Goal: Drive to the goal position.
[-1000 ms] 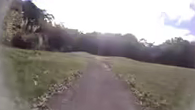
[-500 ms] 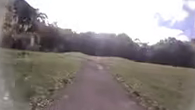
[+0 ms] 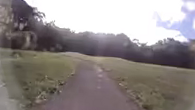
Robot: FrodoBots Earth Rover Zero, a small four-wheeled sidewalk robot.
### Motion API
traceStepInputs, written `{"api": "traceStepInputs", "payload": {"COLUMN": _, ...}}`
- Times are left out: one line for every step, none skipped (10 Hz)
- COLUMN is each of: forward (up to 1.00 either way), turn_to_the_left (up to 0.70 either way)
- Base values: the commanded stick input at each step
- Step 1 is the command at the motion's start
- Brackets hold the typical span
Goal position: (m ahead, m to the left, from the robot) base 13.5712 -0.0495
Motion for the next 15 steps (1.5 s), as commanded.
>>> {"api": "traceStepInputs", "payload": {"forward": 1.00, "turn_to_the_left": -0.05}}
{"api": "traceStepInputs", "payload": {"forward": 1.00, "turn_to_the_left": 0.00}}
{"api": "traceStepInputs", "payload": {"forward": 1.00, "turn_to_the_left": 0.02}}
{"api": "traceStepInputs", "payload": {"forward": 1.00, "turn_to_the_left": 0.02}}
{"api": "traceStepInputs", "payload": {"forward": 1.00, "turn_to_the_left": 0.02}}
{"api": "traceStepInputs", "payload": {"forward": 1.00, "turn_to_the_left": 0.02}}
{"api": "traceStepInputs", "payload": {"forward": 1.00, "turn_to_the_left": 0.07}}
{"api": "traceStepInputs", "payload": {"forward": 1.00, "turn_to_the_left": 0.23}}
{"api": "traceStepInputs", "payload": {"forward": 1.00, "turn_to_the_left": 0.40}}
{"api": "traceStepInputs", "payload": {"forward": 1.00, "turn_to_the_left": 0.22}}
{"api": "traceStepInputs", "payload": {"forward": 1.00, "turn_to_the_left": 0.04}}
{"api": "traceStepInputs", "payload": {"forward": 1.00, "turn_to_the_left": 0.00}}
{"api": "traceStepInputs", "payload": {"forward": 1.00, "turn_to_the_left": 0.00}}
{"api": "traceStepInputs", "payload": {"forward": 1.00, "turn_to_the_left": 0.00}}
{"api": "traceStepInputs", "payload": {"forward": 1.00, "turn_to_the_left": 0.00}}
